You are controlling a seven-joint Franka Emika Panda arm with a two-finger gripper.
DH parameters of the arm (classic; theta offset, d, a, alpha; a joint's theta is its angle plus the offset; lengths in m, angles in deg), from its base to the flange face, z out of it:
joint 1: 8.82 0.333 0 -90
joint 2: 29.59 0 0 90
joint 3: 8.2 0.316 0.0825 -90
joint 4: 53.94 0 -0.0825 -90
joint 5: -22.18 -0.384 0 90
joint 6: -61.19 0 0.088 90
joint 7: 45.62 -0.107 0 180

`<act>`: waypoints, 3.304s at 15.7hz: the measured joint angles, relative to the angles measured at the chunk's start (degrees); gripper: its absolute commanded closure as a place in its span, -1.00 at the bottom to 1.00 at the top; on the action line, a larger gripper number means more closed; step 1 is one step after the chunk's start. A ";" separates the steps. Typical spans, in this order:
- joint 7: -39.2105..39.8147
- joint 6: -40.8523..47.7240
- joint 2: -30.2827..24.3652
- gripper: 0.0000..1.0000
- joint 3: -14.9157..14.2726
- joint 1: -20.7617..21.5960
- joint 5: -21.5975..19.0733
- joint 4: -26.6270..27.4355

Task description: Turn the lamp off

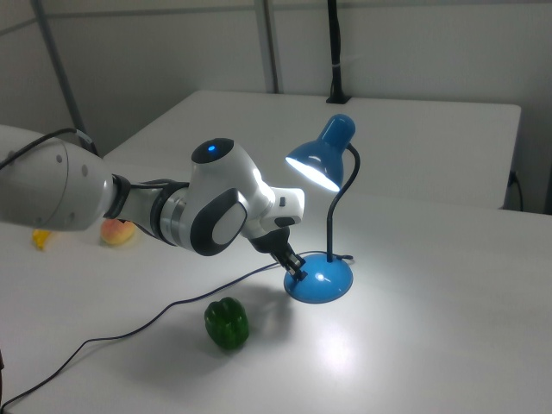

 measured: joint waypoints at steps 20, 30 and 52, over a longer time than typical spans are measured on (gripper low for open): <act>0.00 5.92 0.73 1.00 0.03 -0.06 0.00 -0.96; 0.28 24.04 -6.39 1.00 6.52 0.65 0.05 -2.94; 18.33 59.64 -21.92 -1.00 6.37 10.86 0.13 -17.66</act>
